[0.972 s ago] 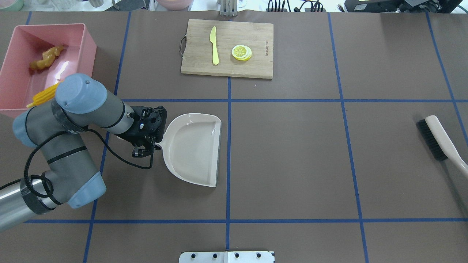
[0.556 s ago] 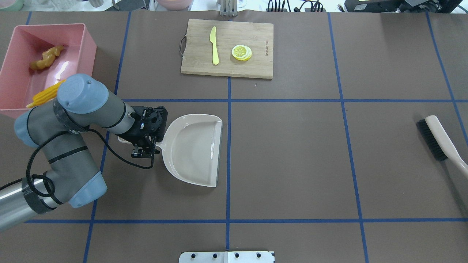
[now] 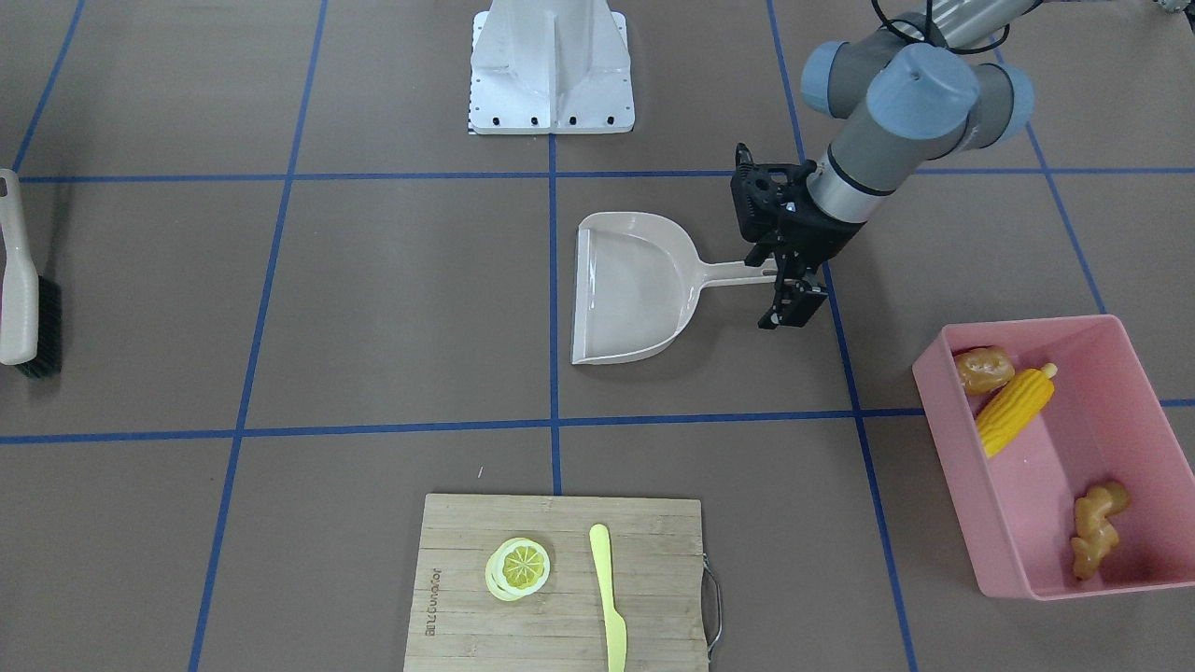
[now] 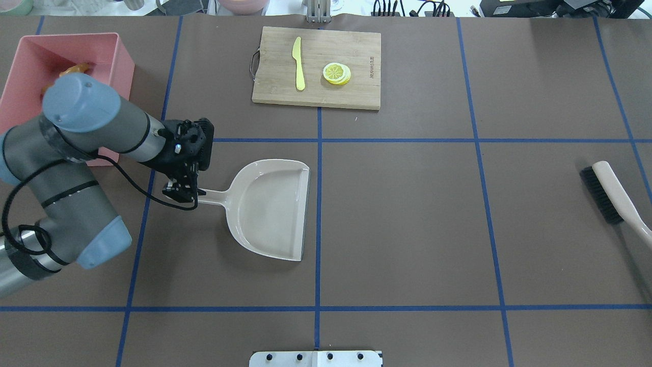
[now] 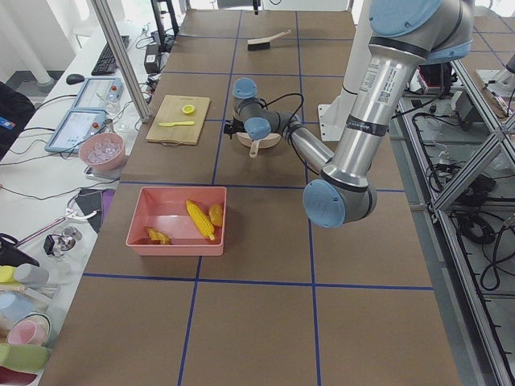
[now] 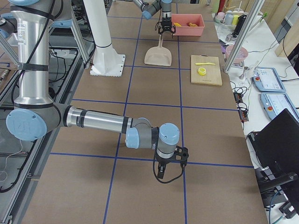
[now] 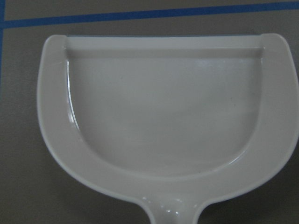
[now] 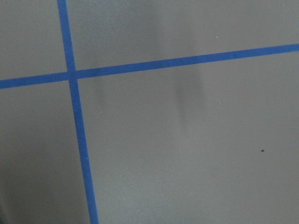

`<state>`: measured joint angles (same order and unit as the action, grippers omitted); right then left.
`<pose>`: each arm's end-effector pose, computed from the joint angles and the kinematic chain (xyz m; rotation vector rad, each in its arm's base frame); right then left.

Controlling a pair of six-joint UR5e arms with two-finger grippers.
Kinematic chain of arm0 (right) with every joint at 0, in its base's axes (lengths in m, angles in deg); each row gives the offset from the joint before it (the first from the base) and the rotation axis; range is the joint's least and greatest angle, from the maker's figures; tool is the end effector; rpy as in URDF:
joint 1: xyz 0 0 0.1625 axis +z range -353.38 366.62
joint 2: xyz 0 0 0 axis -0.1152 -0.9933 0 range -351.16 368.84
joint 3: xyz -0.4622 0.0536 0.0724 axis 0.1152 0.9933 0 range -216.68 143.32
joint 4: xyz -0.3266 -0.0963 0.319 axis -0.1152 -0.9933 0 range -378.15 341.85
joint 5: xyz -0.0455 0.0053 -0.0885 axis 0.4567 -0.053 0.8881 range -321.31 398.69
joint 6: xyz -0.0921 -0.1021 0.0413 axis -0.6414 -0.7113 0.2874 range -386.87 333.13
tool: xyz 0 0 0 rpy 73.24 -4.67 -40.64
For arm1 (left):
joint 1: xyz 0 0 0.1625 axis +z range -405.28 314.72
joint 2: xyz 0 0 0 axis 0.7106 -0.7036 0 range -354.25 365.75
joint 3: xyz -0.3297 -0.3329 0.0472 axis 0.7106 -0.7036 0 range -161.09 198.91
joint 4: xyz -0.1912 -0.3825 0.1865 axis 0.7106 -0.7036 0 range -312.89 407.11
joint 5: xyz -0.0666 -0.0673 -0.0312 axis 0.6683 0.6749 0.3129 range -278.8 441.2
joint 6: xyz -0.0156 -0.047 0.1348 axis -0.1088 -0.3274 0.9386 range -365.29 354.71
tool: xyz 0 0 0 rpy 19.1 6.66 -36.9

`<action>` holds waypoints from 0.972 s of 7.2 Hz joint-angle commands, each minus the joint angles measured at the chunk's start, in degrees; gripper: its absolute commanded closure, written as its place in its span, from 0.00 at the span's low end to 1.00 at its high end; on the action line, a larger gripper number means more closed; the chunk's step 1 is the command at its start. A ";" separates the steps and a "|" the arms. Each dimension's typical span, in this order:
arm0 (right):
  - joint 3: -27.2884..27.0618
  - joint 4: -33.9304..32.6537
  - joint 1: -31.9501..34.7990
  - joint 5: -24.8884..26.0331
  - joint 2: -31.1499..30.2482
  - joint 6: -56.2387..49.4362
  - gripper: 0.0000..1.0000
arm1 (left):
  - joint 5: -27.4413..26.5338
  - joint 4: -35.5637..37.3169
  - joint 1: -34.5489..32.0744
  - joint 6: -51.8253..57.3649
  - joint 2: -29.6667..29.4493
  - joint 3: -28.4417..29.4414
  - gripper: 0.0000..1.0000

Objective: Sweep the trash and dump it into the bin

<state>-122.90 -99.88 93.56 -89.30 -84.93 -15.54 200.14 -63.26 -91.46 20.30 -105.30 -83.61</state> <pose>0.0174 -0.5150 0.8029 -0.0711 -0.6600 0.1350 0.4401 -0.5506 0.3482 0.9066 0.6591 1.3305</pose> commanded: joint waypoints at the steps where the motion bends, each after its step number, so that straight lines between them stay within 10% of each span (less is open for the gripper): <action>1: 0.01 0.09 -0.02 0.11 -0.01 0.01 0.00 | -5.45 8.44 -6.53 -0.01 0.93 -0.49 0.02; 4: -0.08 0.00 -0.02 -0.24 0.08 0.18 0.00 | -4.60 19.30 -16.20 -1.41 0.49 -1.46 0.02; 7: -2.10 0.09 -0.02 -2.33 0.26 0.18 0.00 | 9.78 19.84 -25.85 -7.66 5.91 -0.84 0.02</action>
<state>-124.02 -99.83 93.54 -90.26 -84.74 -15.35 204.49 -43.74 -112.90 13.76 -102.45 -84.52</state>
